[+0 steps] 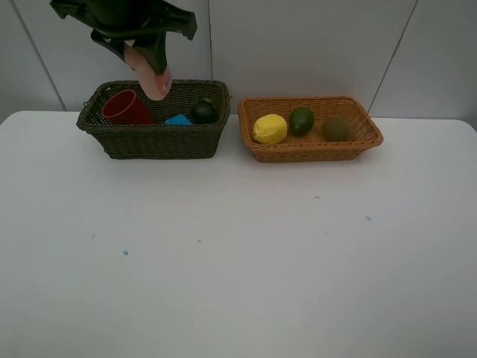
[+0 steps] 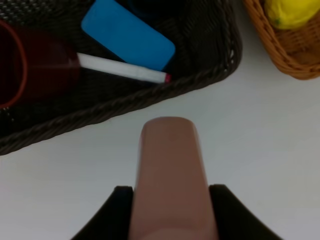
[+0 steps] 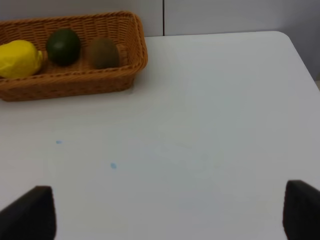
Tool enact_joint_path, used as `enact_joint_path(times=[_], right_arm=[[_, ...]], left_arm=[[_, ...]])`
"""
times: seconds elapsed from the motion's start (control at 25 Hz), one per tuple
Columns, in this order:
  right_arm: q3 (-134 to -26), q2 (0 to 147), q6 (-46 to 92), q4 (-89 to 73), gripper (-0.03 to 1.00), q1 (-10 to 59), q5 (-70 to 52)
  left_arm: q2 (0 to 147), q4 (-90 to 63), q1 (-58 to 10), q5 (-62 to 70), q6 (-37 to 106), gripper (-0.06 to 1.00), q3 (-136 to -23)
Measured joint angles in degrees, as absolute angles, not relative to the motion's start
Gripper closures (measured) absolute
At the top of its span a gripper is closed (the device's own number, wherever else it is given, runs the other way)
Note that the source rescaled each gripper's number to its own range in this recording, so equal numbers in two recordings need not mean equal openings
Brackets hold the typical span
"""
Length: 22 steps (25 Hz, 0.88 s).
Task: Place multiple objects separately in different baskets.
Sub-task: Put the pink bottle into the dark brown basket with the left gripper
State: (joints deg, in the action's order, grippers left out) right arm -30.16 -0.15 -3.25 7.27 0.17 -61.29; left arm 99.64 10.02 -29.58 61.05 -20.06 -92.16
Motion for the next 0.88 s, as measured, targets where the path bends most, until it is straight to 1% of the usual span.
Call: enact_joint_path(times=[0.16,0.52,0.88], right_arm=[[-30.16,-0.15,-3.25,7.27,-0.03,0.17,-61.29],[-30.16,-0.15,-3.25,7.27,-0.03,0.17,-61.29],[-30.16,-0.15,-3.25,7.27,-0.03,0.17,-61.29]], left_arm=[[100.12,10.30,-26.60,60.36,-20.06,0.56,-92.53],[104.33,9.07,-21.61,51.29,-20.06,0.56,-92.94],[110.78,8.82,-20.27,42.15,-18.97,0.56,-92.94]])
